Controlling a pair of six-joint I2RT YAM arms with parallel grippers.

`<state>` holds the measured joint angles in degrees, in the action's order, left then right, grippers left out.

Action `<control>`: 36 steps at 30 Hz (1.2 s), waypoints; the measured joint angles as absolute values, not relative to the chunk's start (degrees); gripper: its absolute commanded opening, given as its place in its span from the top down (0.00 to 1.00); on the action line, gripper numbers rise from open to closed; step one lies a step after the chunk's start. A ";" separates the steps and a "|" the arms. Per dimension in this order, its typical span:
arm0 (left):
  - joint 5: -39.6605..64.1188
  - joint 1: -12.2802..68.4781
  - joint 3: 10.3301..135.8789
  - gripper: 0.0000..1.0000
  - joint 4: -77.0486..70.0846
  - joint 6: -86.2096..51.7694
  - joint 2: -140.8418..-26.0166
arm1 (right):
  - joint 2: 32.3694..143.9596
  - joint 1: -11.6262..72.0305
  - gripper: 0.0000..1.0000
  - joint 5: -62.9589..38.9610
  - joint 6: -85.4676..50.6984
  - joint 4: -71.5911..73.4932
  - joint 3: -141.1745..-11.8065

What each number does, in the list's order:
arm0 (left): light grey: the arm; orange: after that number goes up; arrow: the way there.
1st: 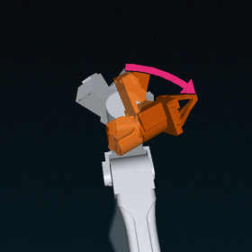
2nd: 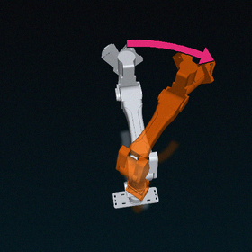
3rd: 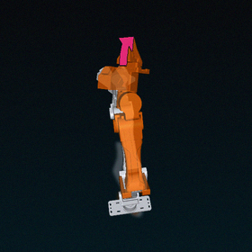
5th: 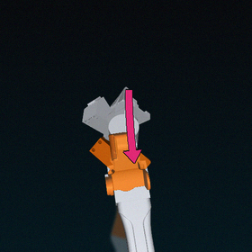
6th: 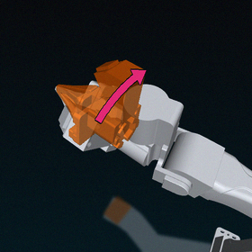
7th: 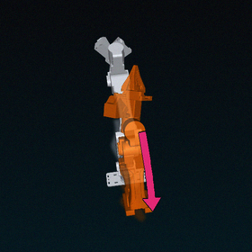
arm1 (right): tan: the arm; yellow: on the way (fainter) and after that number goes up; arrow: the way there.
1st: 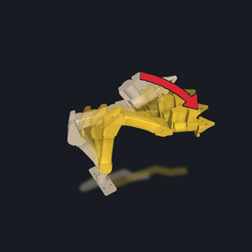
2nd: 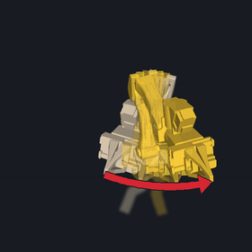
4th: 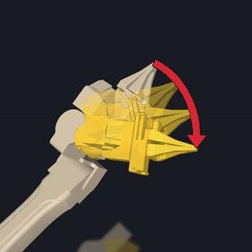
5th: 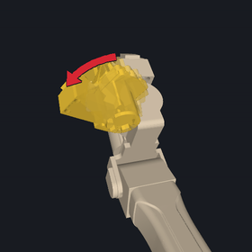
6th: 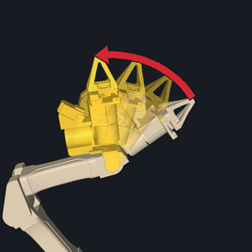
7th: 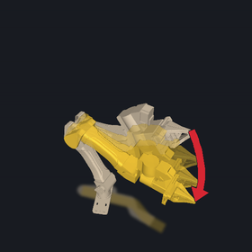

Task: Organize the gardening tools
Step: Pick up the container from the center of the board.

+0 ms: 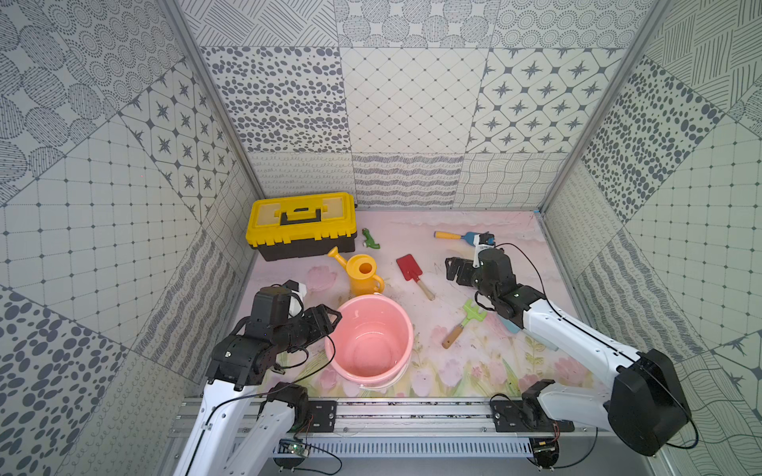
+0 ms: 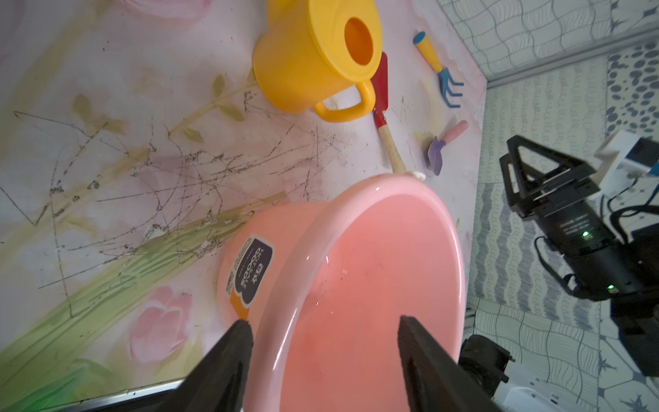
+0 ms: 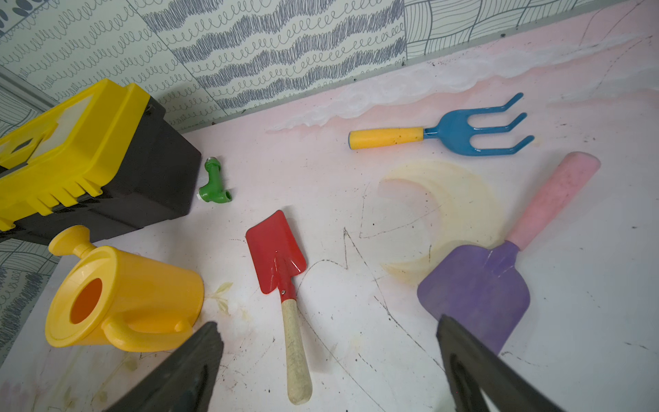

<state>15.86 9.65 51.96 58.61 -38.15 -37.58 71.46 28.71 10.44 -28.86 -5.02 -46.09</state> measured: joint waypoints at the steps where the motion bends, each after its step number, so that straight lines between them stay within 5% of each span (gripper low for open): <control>1: 15.77 10.31 51.77 0.44 59.46 -37.60 -37.74 | 71.55 28.71 0.03 10.50 -28.88 -5.02 -46.09; 12: 13.30 17.56 51.40 0.58 64.75 -37.74 -41.71 | 71.64 28.71 0.03 10.57 -28.88 -5.45 -46.11; 20: 9.61 22.70 51.31 1.00 64.38 -40.51 -45.56 | 71.64 28.71 0.03 10.59 -28.91 -5.87 -46.11; 36: 4.54 24.99 71.55 1.00 61.93 -43.55 -60.31 | 71.26 28.86 0.03 14.35 -29.71 -6.74 -46.11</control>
